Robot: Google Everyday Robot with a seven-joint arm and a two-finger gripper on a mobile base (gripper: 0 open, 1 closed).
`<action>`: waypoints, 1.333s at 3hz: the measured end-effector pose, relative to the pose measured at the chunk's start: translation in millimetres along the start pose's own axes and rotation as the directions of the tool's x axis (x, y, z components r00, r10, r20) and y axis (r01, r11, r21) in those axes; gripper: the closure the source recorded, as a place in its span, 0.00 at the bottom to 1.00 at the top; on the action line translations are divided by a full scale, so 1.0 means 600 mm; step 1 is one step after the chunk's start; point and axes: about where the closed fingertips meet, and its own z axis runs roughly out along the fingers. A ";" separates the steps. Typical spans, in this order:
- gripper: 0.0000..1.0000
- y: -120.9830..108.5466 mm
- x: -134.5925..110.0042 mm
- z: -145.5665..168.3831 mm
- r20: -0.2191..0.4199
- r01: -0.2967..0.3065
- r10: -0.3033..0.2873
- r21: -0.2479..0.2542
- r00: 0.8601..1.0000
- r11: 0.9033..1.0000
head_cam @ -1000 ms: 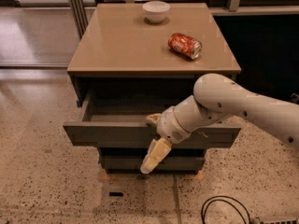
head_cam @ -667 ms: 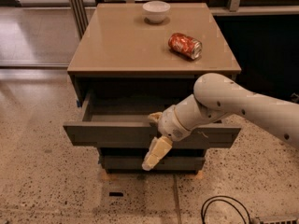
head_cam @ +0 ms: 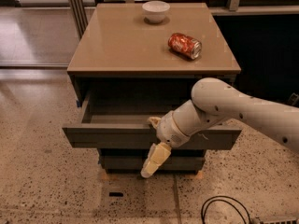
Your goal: Open top drawer
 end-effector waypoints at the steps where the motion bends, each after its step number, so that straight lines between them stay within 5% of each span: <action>1: 0.00 0.001 -0.004 -0.004 0.000 0.000 0.000 0.000 1.000 1.000; 4: 0.00 0.035 0.004 0.007 0.005 -0.016 0.016 -0.065 1.000 0.998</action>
Offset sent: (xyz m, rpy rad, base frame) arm -0.0936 -0.0118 -0.0132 0.0128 0.2351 0.0146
